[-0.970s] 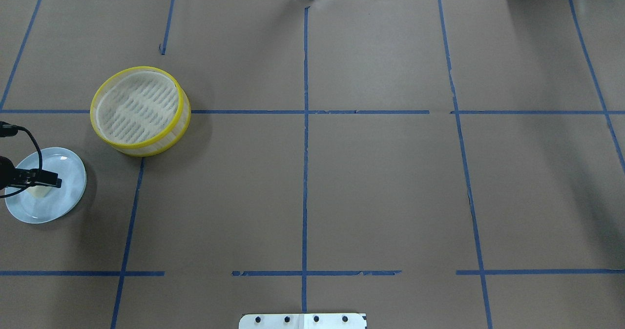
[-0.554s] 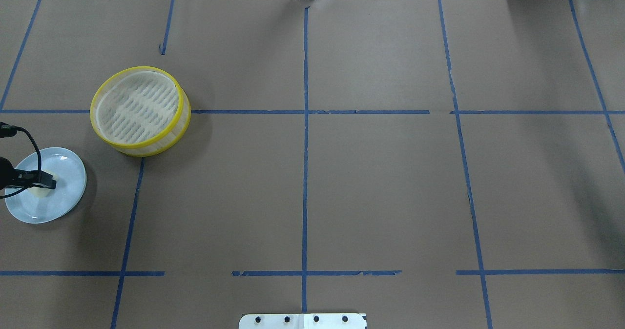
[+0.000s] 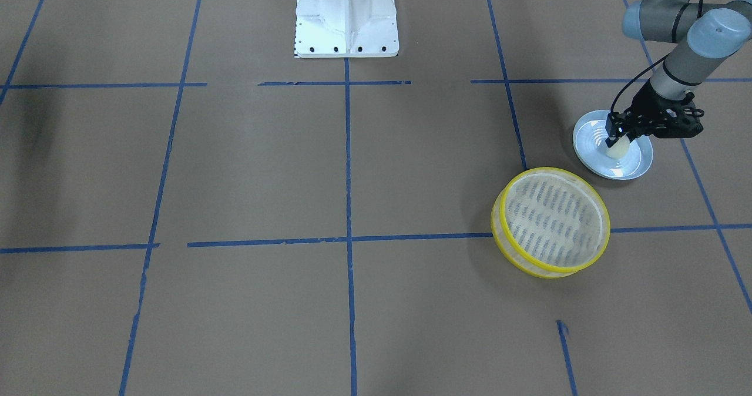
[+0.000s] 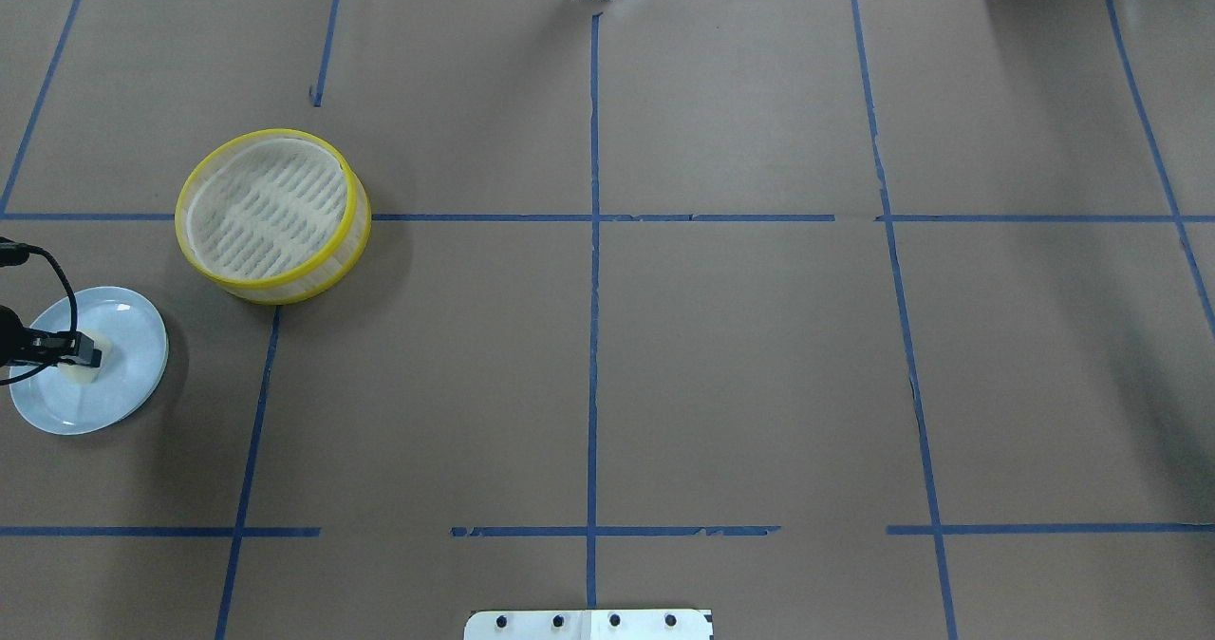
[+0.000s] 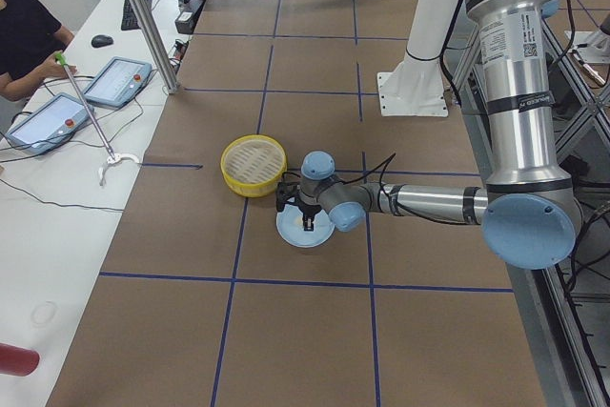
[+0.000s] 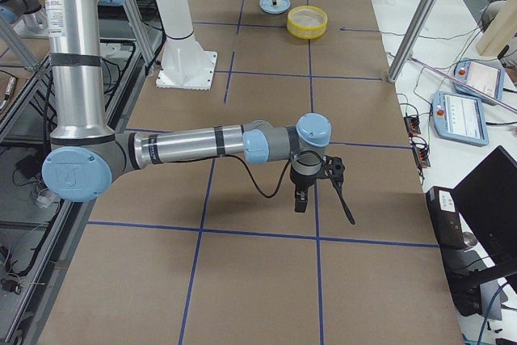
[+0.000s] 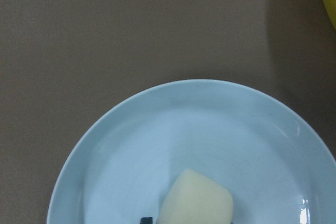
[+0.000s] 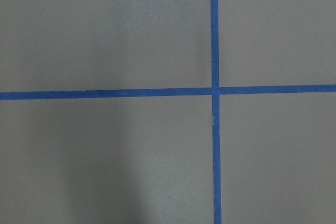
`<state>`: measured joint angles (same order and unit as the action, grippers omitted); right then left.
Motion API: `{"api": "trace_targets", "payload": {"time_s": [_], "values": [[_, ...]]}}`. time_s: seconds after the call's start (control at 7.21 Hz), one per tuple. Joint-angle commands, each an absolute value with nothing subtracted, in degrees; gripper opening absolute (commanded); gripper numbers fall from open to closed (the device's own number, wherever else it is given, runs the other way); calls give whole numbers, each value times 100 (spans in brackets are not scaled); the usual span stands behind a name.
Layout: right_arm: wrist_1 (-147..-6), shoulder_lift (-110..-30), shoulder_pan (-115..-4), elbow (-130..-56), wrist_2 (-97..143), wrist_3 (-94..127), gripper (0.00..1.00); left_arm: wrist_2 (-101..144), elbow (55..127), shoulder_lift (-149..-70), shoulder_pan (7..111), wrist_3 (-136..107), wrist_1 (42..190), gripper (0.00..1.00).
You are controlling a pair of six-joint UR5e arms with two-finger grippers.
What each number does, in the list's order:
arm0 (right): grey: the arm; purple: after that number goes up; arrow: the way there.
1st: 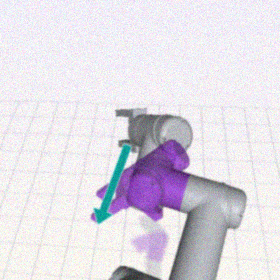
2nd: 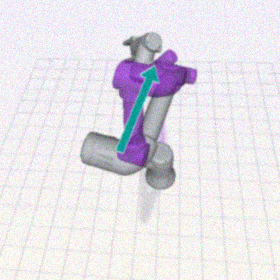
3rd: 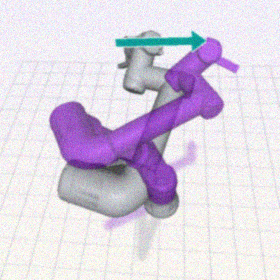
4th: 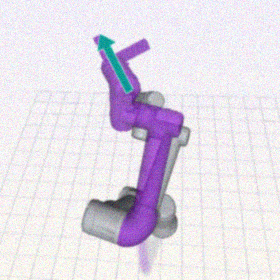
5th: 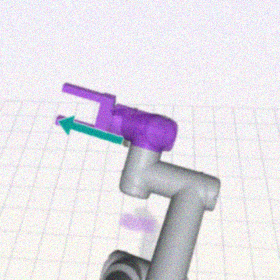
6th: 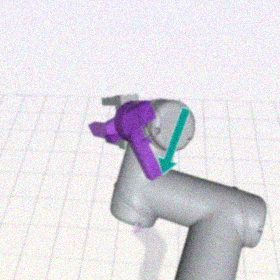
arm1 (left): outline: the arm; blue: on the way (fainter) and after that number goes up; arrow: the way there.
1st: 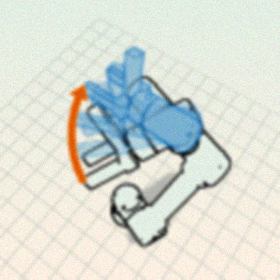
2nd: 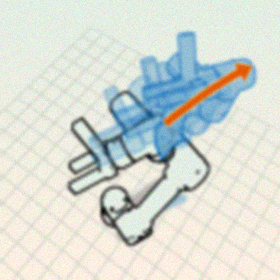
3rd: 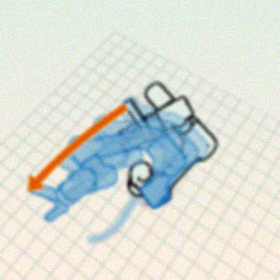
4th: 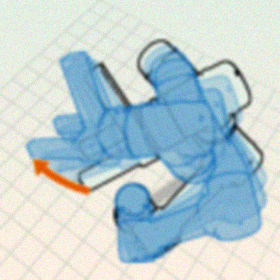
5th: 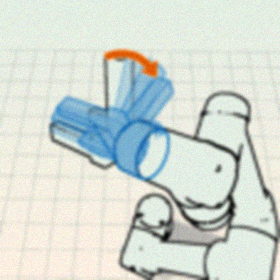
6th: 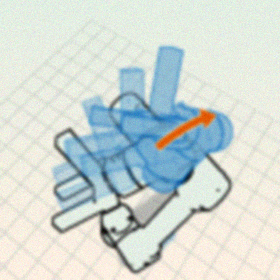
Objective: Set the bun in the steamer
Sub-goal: 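Close the left gripper on the pale bun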
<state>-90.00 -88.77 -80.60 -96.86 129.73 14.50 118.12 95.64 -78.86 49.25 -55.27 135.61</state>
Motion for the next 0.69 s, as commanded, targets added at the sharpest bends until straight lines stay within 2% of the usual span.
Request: {"api": "trace_targets", "payload": {"time_s": [0.0,0.28,0.55], "values": [[-9000,-8877,-8060,-9686,12973,1450,100,11812,9606,-7884,4939,-5528,13562,31],[-9000,-8877,-8060,-9686,12973,1450,100,11821,9807,-7788,4983,-5476,13562,31],[-9000,-8877,-8060,-9686,12973,1450,100,11892,10325,-7524,5010,-5467,13396,31]]}}
